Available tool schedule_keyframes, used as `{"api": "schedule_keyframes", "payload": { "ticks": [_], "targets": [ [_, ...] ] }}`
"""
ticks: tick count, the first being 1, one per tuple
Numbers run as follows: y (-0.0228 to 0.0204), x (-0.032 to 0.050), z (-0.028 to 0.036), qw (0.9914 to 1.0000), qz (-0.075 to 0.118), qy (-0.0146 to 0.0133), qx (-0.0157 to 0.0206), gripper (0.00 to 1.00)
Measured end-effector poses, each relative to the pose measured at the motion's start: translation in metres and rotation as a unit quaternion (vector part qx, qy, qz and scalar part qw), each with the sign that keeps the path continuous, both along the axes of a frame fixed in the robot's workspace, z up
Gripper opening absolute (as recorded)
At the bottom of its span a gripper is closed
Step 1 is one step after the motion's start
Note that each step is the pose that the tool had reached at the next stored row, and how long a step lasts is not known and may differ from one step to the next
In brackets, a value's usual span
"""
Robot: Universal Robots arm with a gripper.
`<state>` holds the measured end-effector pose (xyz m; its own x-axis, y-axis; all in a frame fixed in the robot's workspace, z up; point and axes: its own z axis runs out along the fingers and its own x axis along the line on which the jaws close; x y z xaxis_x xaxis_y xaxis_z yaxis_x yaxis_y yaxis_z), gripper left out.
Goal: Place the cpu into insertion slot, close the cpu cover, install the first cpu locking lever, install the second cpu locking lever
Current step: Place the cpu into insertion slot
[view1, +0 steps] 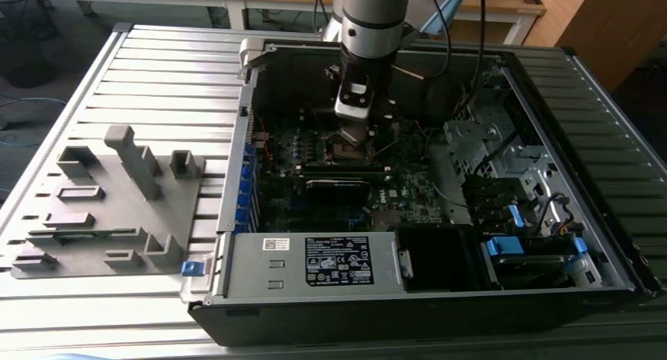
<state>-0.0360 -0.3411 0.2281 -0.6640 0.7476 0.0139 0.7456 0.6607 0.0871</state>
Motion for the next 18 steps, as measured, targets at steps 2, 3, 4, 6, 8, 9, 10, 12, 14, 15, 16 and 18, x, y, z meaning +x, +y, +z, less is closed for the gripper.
{"api": "schedule_keyframes", "payload": {
  "ticks": [2,3,4,6,8,9,10,12,14,15,16,18],
  "targets": [
    [0.0000,0.0000,-0.0004,0.99984,-0.018,-0.0001,0.0001,0.54],
    [0.0000,0.0000,-0.0005,0.99964,-0.027,0.0000,0.0000,0.54],
    [0.0000,0.0000,-0.0007,0.99936,-0.036,-0.0001,0.0000,0.54],
    [0.0000,0.0000,-0.0011,0.99851,-0.054,-0.0001,0.0001,0.54],
    [0.0000,0.0000,-0.0014,0.99737,-0.072,-0.0001,0.0000,0.54],
    [0.0000,0.0000,-0.0015,0.99668,-0.081,-0.0001,0.0000,0.54],
    [0.0000,0.0000,-0.0017,0.99591,-0.090,-0.0001,0.0001,0.54],
    [0.0000,0.0000,-0.0020,0.99403,-0.109,-0.0001,0.0001,0.54],
    [0.0000,0.0000,-0.0022,0.99191,-0.127,-0.0001,0.0001,0.54],
    [0.0000,0.0000,-0.0023,0.99073,-0.136,-0.0001,0.0000,0.54],
    [0.0000,0.0000,-0.0024,0.98947,-0.145,-0.0001,0.0001,0.54],
    [0.0000,0.0000,-0.0028,0.98515,-0.172,-0.0001,0.0001,0.54]
  ]
}}
